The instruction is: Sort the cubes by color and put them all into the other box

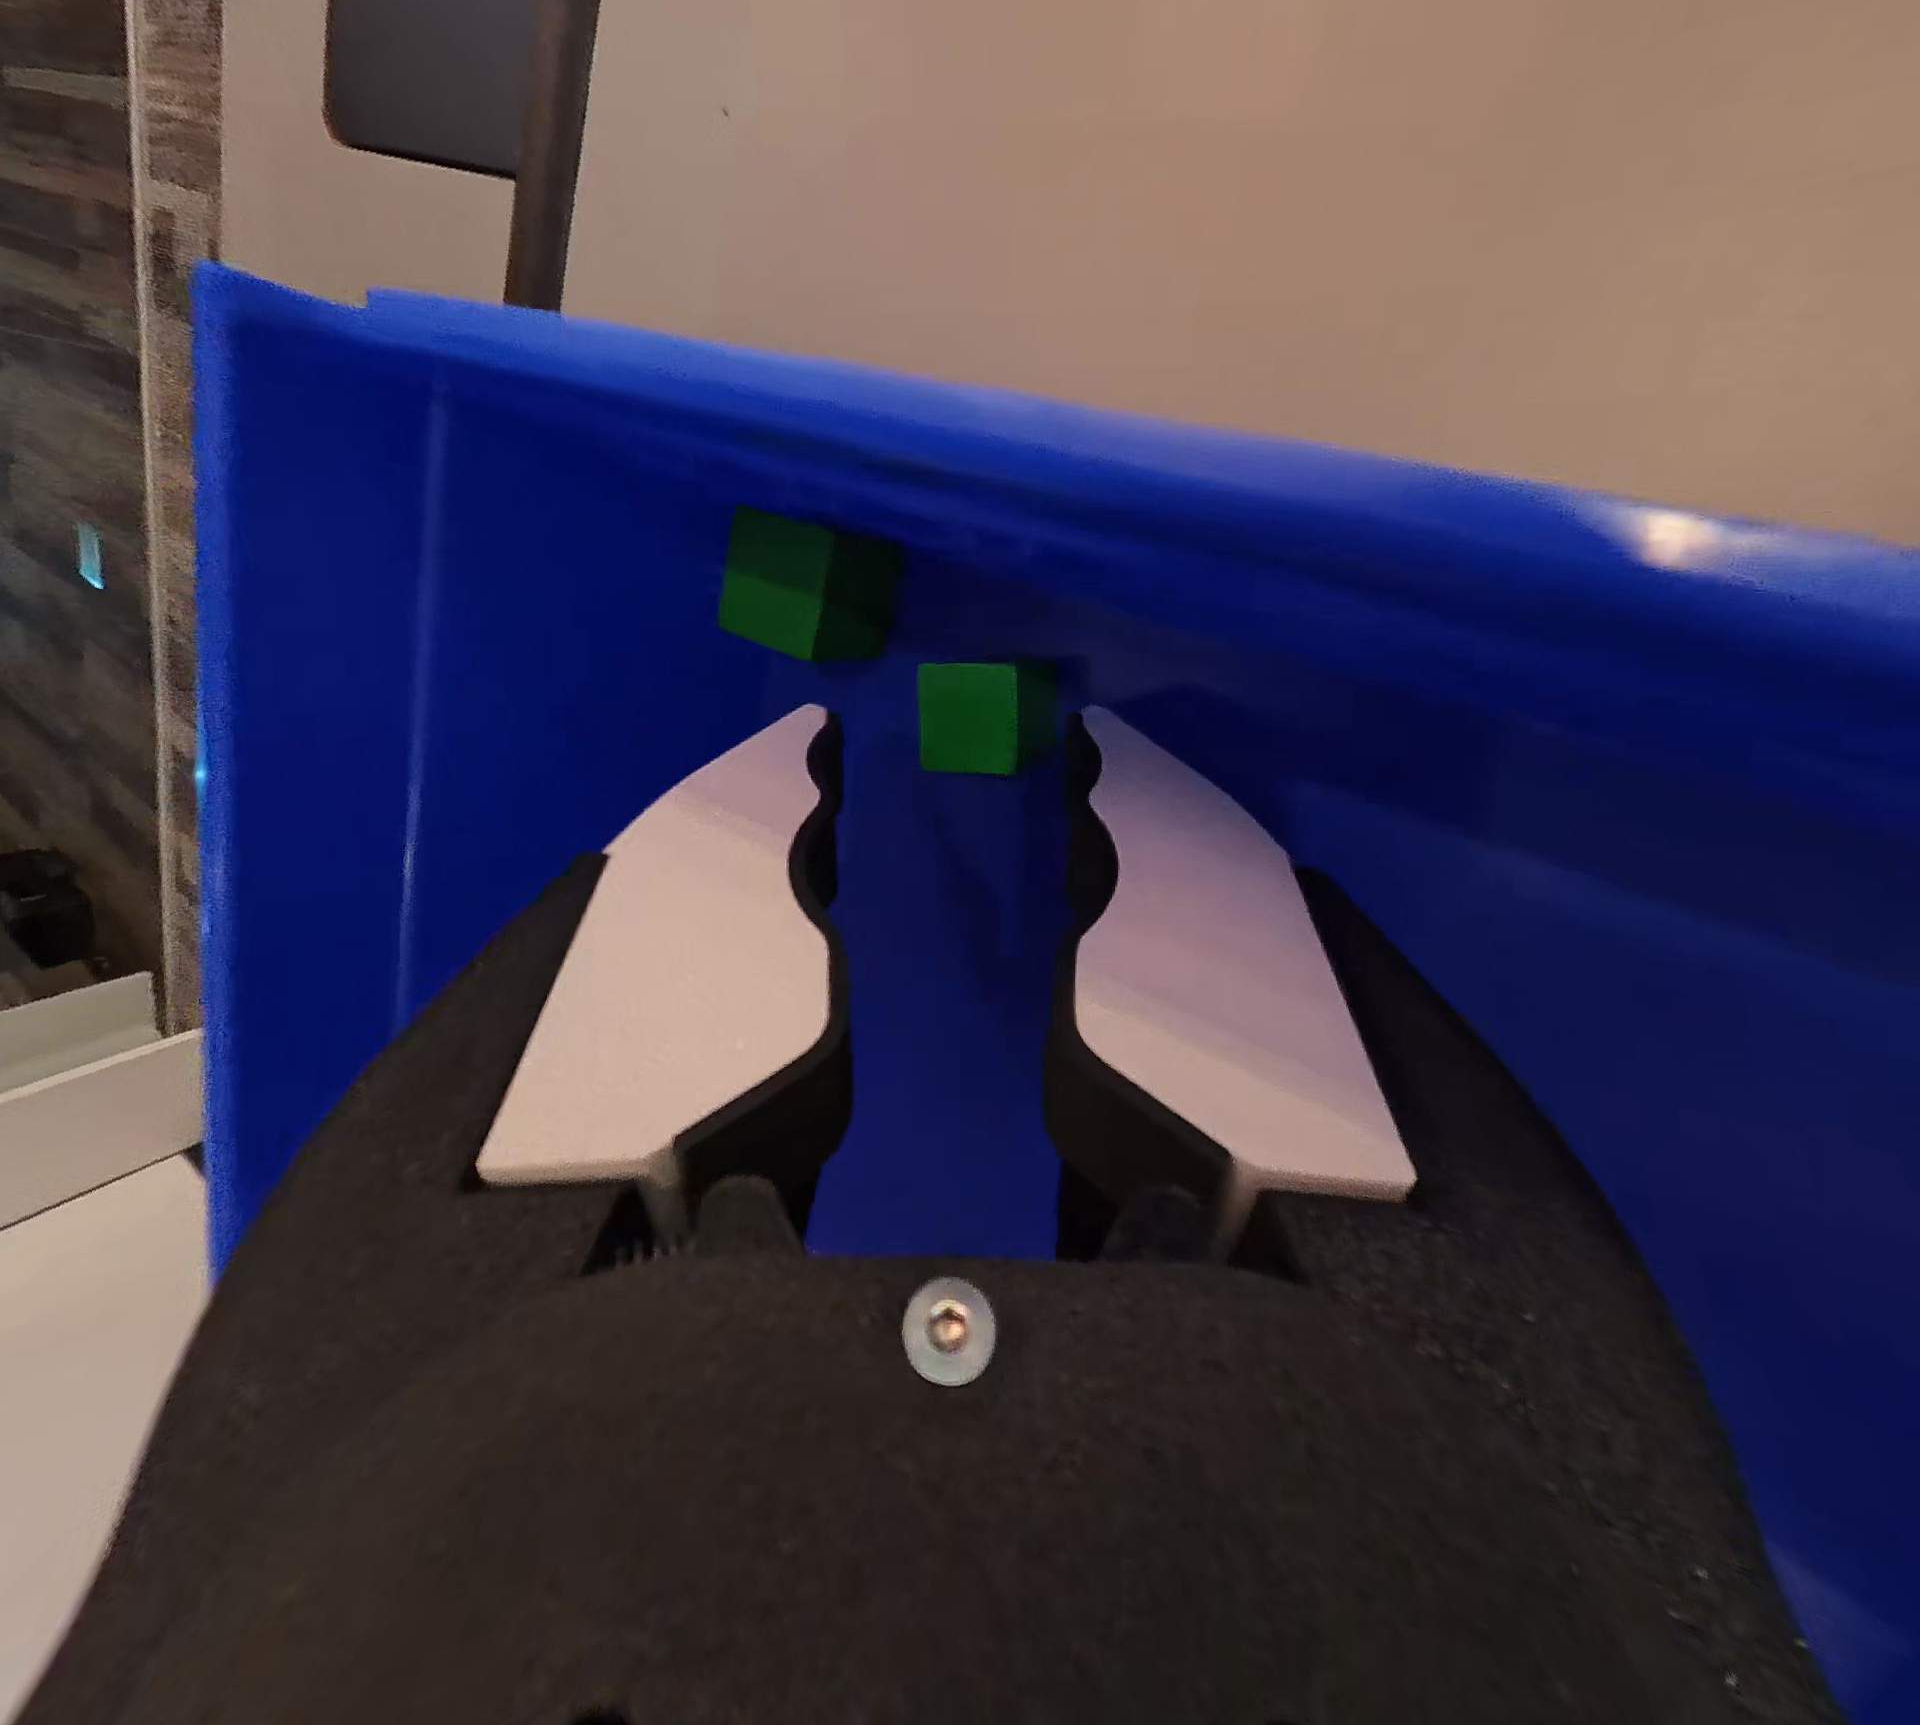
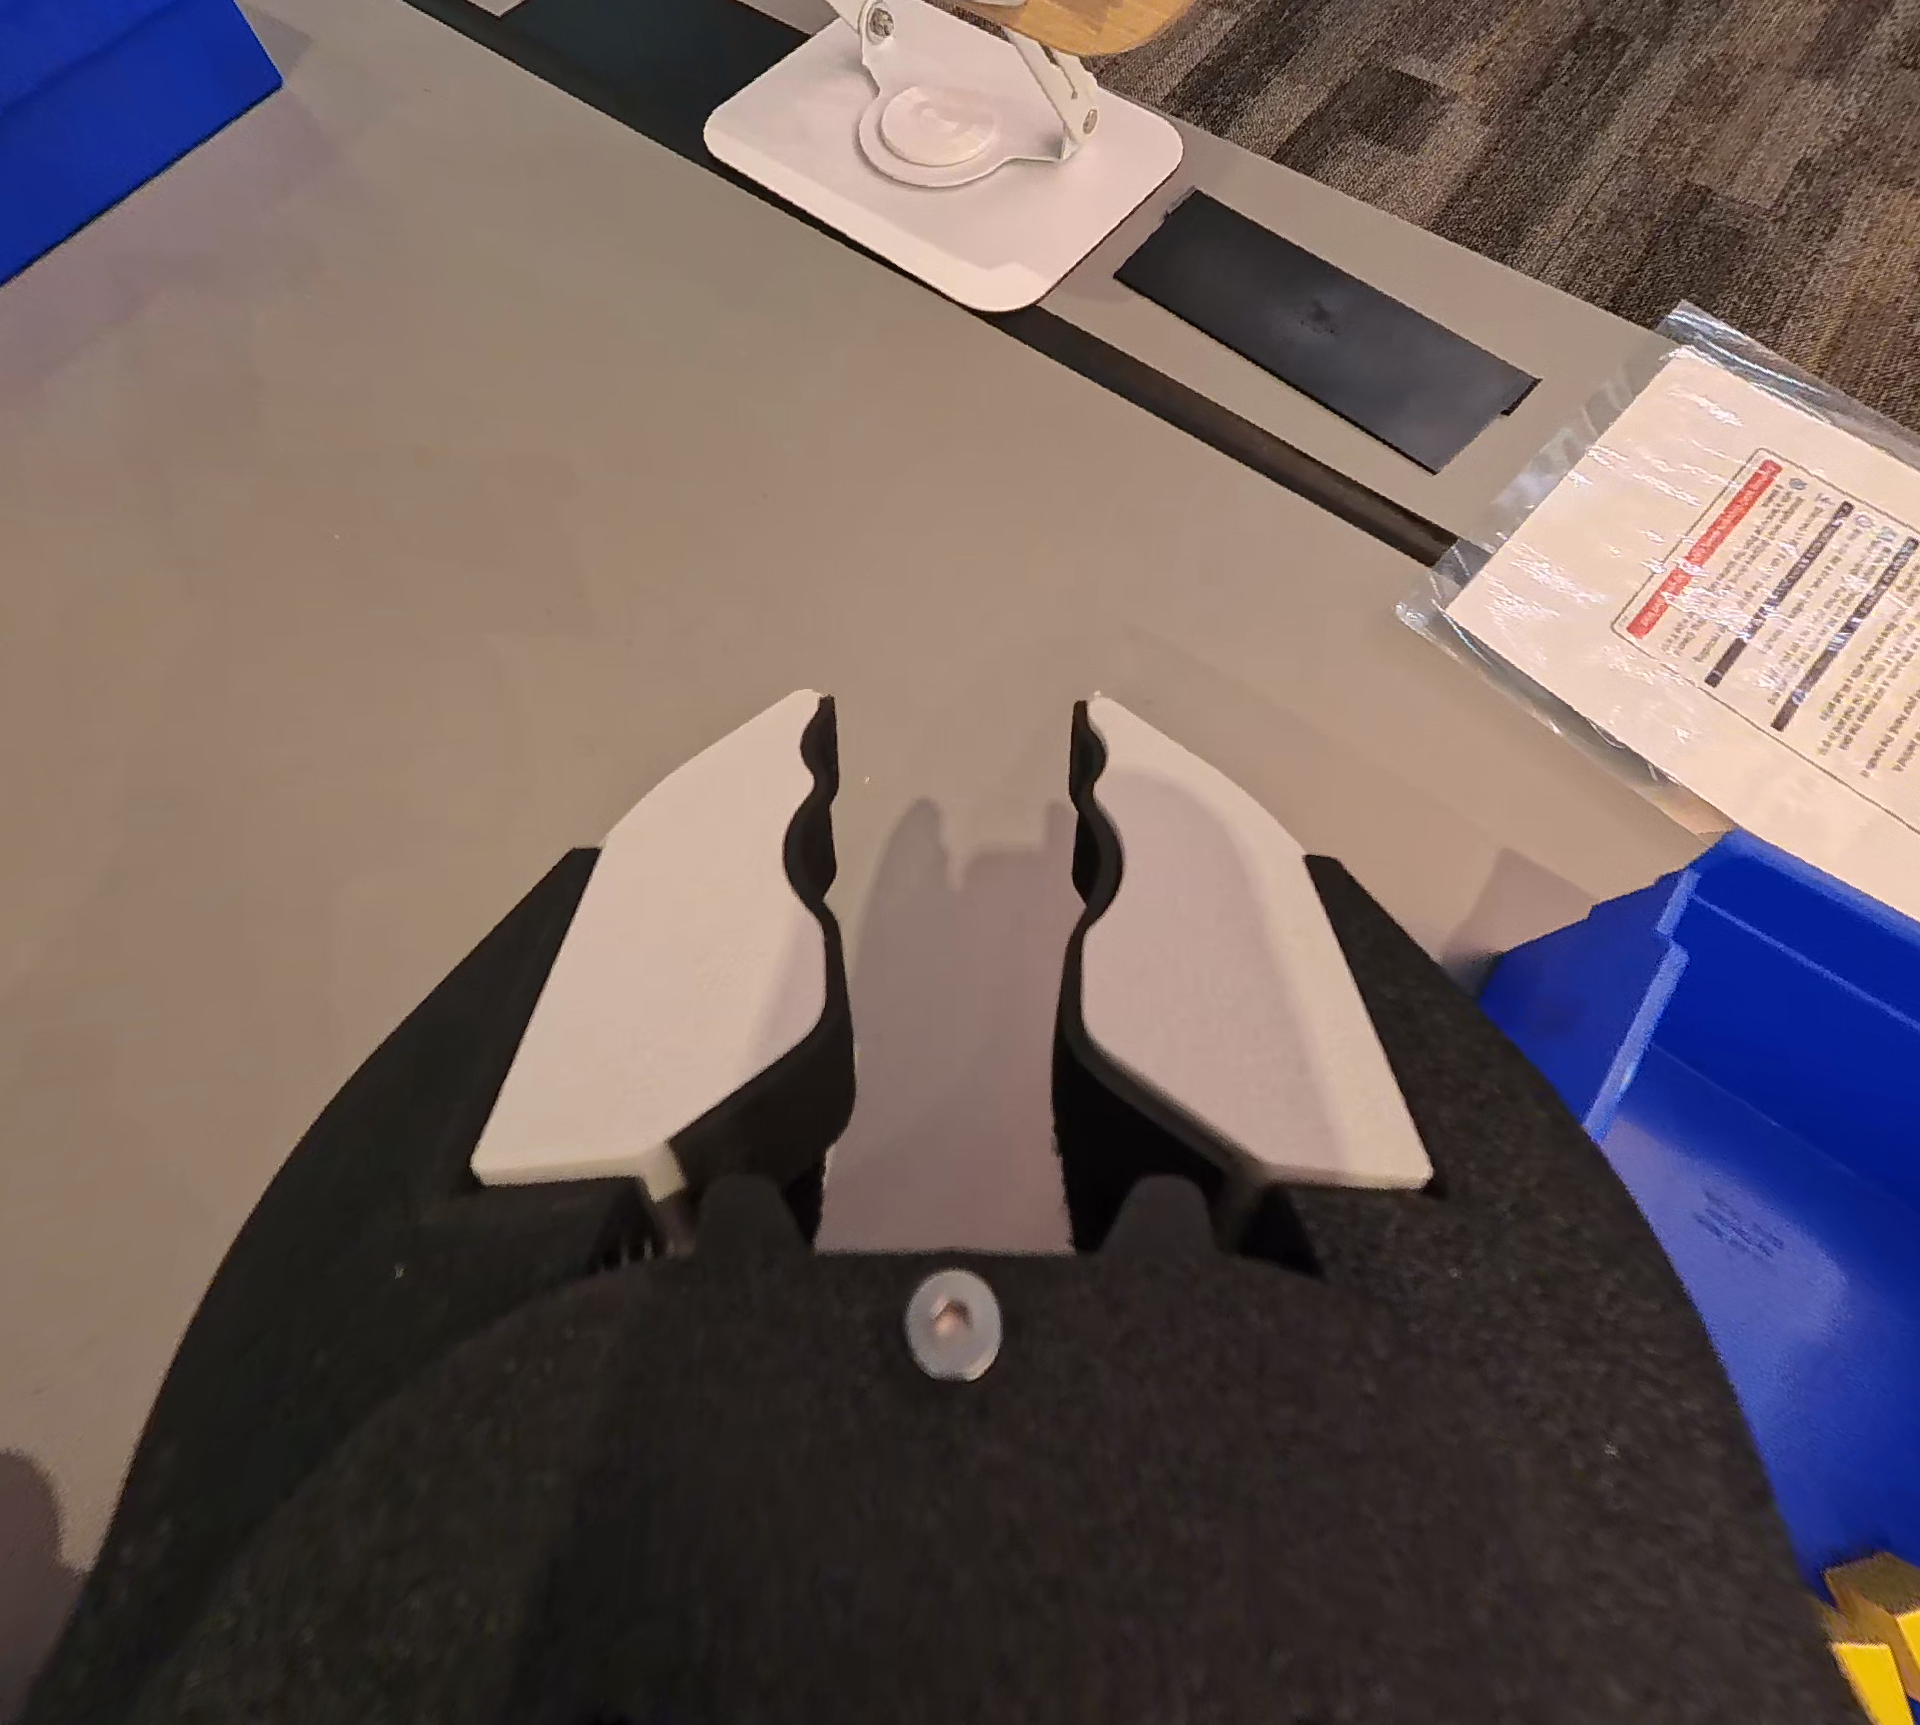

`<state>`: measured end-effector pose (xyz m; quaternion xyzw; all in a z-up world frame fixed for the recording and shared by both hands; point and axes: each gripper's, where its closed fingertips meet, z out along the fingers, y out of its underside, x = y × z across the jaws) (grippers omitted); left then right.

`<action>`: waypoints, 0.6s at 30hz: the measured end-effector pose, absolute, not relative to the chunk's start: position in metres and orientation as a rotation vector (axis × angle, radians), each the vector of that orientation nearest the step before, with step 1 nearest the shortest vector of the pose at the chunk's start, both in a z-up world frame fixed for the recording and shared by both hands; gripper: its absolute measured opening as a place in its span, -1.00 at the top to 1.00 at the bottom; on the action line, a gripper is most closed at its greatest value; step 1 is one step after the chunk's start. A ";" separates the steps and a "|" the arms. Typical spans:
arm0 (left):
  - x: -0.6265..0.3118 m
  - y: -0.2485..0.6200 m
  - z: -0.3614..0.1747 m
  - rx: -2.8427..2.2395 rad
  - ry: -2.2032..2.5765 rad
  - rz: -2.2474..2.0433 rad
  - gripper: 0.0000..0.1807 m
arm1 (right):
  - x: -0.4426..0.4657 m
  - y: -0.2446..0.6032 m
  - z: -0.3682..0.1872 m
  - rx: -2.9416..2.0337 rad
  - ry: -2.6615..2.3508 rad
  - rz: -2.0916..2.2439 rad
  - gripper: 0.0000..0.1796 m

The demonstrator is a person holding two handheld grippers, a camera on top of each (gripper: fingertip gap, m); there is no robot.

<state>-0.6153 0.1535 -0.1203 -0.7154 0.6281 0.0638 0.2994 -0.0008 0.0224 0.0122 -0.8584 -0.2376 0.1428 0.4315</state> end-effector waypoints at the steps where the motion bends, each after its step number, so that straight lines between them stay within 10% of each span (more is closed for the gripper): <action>1: -0.616 0.154 -0.124 -1.924 1.662 0.151 0.53 | -0.001 0.022 0.011 -2.145 -0.597 0.355 0.53; 18: -0.613 0.156 -0.137 -2.239 1.398 -0.360 0.75 | -0.003 0.017 0.006 -2.166 -0.654 0.350 0.53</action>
